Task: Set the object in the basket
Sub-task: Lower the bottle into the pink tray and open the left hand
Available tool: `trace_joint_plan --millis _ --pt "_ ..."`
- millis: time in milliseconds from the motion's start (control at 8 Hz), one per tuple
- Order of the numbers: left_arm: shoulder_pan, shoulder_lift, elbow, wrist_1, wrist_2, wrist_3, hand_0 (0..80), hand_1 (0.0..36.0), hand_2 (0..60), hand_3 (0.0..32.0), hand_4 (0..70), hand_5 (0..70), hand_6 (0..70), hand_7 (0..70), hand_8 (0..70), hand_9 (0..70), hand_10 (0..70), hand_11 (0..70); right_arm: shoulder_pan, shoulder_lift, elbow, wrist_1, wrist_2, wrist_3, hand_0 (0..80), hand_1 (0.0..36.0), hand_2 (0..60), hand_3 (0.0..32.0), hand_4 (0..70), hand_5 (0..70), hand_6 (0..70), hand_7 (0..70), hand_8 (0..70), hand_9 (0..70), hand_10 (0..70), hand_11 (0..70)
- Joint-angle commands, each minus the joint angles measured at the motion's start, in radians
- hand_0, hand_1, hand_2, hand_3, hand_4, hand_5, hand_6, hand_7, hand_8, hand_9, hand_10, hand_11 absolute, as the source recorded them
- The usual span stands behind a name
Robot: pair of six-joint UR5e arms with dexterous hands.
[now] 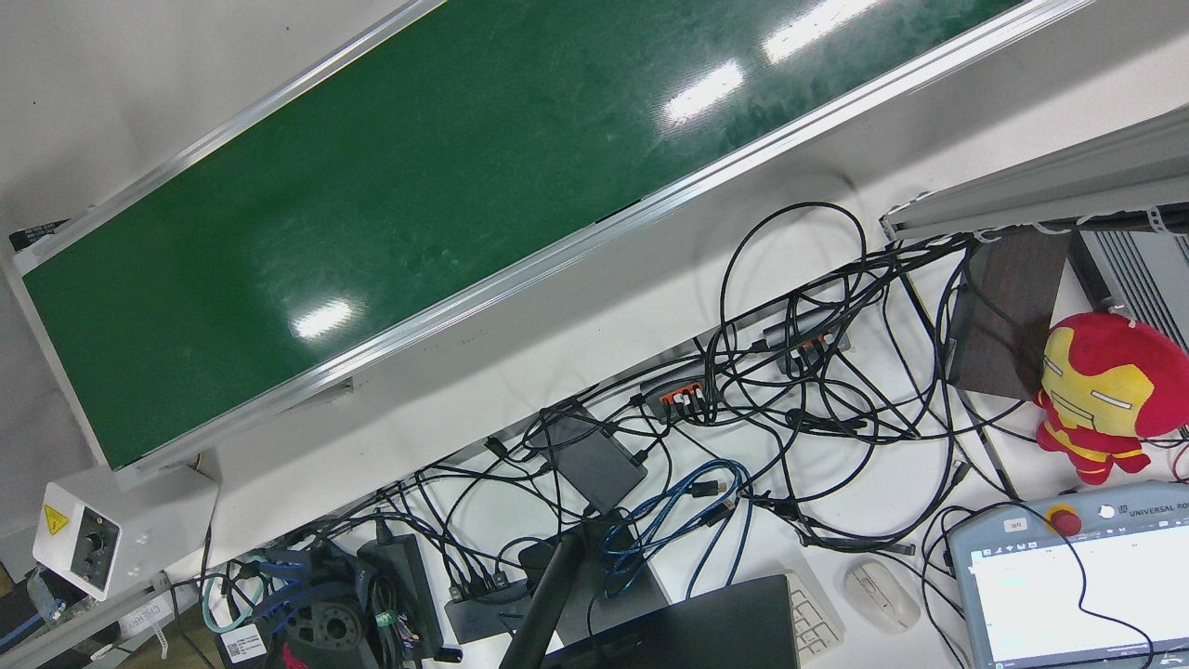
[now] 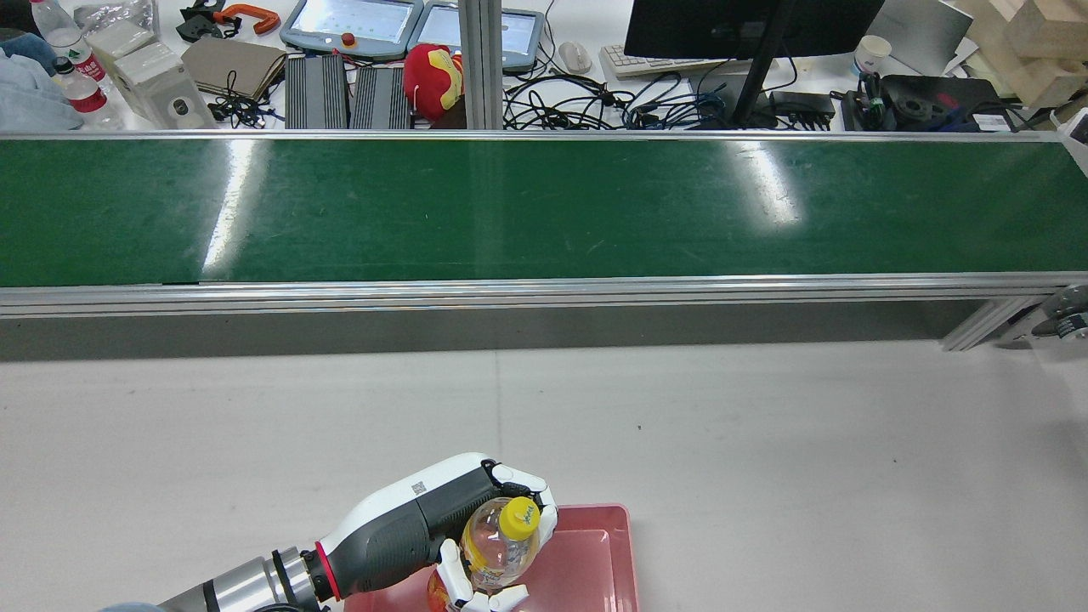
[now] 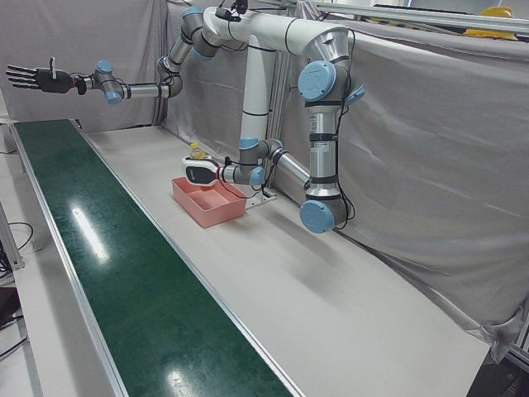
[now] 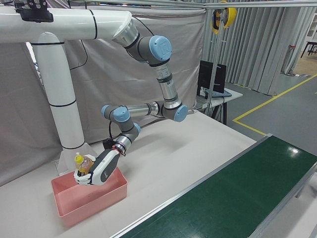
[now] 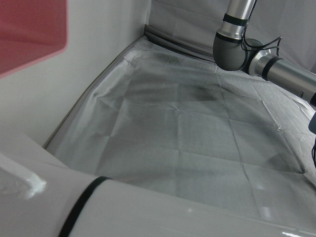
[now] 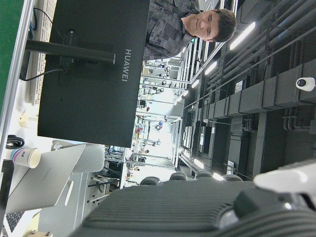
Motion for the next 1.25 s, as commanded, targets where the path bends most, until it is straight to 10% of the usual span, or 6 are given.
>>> trace_joint_plan --millis 0,125,250,375,625,1125 --pt "0.021 0.013 0.062 -0.057 -0.002 0.011 55.3 36.0 60.0 0.0 70.0 70.0 65.3 58.4 70.0 70.0 50.8 70.0 0.000 0.000 0.000 0.000 0.000 0.000 0.0 0.0 0.0 0.0 0.0 0.0 0.0 0.0 0.0 0.0 0.0 0.0" --pt "0.021 0.049 0.055 -0.058 0.001 0.008 52.1 36.0 60.0 0.0 63.4 70.0 46.4 44.2 65.7 70.0 44.1 63.3 0.000 0.000 0.000 0.000 0.000 0.000 0.0 0.0 0.0 0.0 0.0 0.0 0.0 0.0 0.0 0.0 0.0 0.0" --pt "0.021 0.084 0.048 -0.065 0.006 0.005 51.4 27.2 60.0 0.0 40.0 70.0 21.1 32.1 48.1 63.5 34.5 50.1 0.000 0.000 0.000 0.000 0.000 0.000 0.0 0.0 0.0 0.0 0.0 0.0 0.0 0.0 0.0 0.0 0.0 0.0" --pt "0.018 0.112 0.030 -0.066 0.007 0.005 80.0 5.0 0.0 0.0 24.4 65.4 11.3 24.9 33.0 45.1 28.7 43.1 0.000 0.000 0.000 0.000 0.000 0.000 0.0 0.0 0.0 0.0 0.0 0.0 0.0 0.0 0.0 0.0 0.0 0.0" --pt "0.014 0.216 -0.069 -0.072 0.006 0.005 80.0 7.7 0.0 0.0 5.5 48.7 0.0 6.8 19.5 25.3 18.0 28.8 0.000 0.000 0.000 0.000 0.000 0.000 0.0 0.0 0.0 0.0 0.0 0.0 0.0 0.0 0.0 0.0 0.0 0.0" --pt "-0.001 0.214 -0.096 -0.072 0.001 -0.004 80.0 8.6 0.0 0.0 7.4 18.5 0.0 0.0 6.1 6.4 2.6 6.5 0.000 0.000 0.000 0.000 0.000 0.000 0.0 0.0 0.0 0.0 0.0 0.0 0.0 0.0 0.0 0.0 0.0 0.0"
